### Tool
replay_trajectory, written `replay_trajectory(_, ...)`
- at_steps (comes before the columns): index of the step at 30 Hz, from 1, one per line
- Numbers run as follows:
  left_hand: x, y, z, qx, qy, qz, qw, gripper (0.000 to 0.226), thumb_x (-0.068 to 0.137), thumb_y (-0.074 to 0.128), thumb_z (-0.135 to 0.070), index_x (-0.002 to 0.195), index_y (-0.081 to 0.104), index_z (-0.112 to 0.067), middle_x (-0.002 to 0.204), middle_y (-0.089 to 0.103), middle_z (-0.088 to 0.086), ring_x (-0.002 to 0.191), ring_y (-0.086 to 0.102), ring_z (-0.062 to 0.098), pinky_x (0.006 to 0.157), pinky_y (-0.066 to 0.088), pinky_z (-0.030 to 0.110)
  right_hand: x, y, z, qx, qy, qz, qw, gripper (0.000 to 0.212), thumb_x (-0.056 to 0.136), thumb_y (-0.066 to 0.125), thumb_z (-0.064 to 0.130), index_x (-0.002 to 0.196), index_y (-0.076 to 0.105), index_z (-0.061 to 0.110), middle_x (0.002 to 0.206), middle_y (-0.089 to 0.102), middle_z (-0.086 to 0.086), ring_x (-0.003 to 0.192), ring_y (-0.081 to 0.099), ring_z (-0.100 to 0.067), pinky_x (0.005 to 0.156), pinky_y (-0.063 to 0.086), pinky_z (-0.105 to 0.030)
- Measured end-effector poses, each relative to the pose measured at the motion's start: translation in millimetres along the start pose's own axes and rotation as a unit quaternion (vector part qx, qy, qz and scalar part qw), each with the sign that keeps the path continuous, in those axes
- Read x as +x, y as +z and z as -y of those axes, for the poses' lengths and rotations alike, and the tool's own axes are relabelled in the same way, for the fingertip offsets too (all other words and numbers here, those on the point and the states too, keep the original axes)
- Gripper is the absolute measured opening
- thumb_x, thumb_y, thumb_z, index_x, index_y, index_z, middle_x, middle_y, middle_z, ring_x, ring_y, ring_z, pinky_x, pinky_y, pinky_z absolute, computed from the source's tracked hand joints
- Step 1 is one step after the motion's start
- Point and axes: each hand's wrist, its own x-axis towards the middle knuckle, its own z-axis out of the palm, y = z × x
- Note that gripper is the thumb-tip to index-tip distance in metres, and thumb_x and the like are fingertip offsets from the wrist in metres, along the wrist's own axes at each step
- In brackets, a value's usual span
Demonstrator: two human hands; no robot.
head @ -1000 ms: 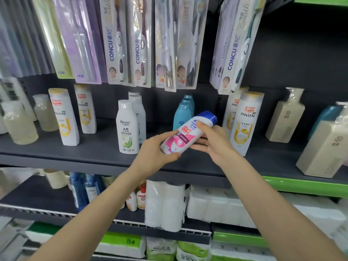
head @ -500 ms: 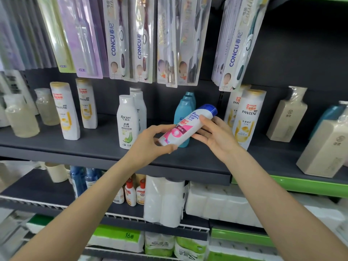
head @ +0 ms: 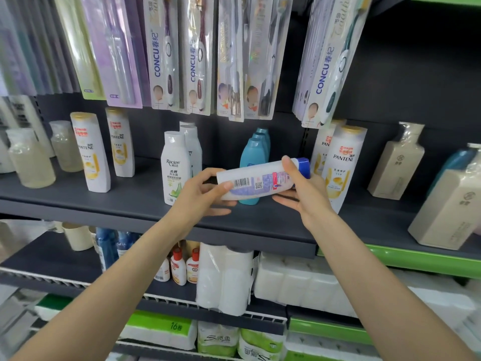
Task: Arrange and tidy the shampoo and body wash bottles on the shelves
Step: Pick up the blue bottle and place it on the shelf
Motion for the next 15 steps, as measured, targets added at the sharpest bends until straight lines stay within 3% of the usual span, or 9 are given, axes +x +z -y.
replay_trajectory(4,1.0,-6.5,-1.2,-0.002,-0.039,-0.037,0.999,0.027,0.092,0.052,-0.035,0.114,0.059,-0.021,0.102,0.072,0.002,0.084,0.071,0.022,0.067,0.060,0.034,-4.2,-8.9,-1.9,-0.007,-0.005,0.055,0.998,0.036,0.090,0.062,0.030,0.118,0.060,0.008,0.100,0.072,-0.011,0.086,0.072,-0.020,0.074,0.060,-0.034)
replay_trajectory(8,0.6,-5.9,-2.8,0.014,-0.042,-0.035,0.998,0.029,0.091,0.052,-0.035,0.115,0.058,-0.019,0.102,0.072,0.002,0.081,0.072,0.021,0.067,0.059,0.031,-4.8,-8.0,-3.7,-0.001,0.004,0.036,0.999,0.036,0.089,0.064,0.028,0.117,0.060,0.005,0.099,0.072,-0.013,0.083,0.072,-0.020,0.071,0.060,-0.030)
replay_trajectory(12,0.1,-6.6,-3.7,-0.009,-0.023,-0.023,0.999,0.023,0.087,0.060,-0.022,0.109,0.056,-0.013,0.104,0.071,0.004,0.086,0.071,0.020,0.070,0.058,0.026,-4.3,-8.9,-1.9,0.044,0.015,0.055,0.997,0.026,0.090,0.062,0.023,0.110,0.061,0.007,0.105,0.070,-0.013,0.093,0.070,-0.021,0.082,0.057,-0.034)
replay_trajectory(15,-1.6,-6.5,-1.5,0.052,0.026,0.000,0.998,0.026,0.081,0.068,-0.010,0.103,0.056,-0.014,0.108,0.066,-0.003,0.099,0.065,0.017,0.077,0.056,0.024,-4.7,-5.0,4.0,0.118,0.039,0.081,0.989,0.015,0.091,0.061,0.021,0.100,0.058,0.010,0.107,0.067,-0.013,0.100,0.066,-0.024,0.089,0.054,-0.039)
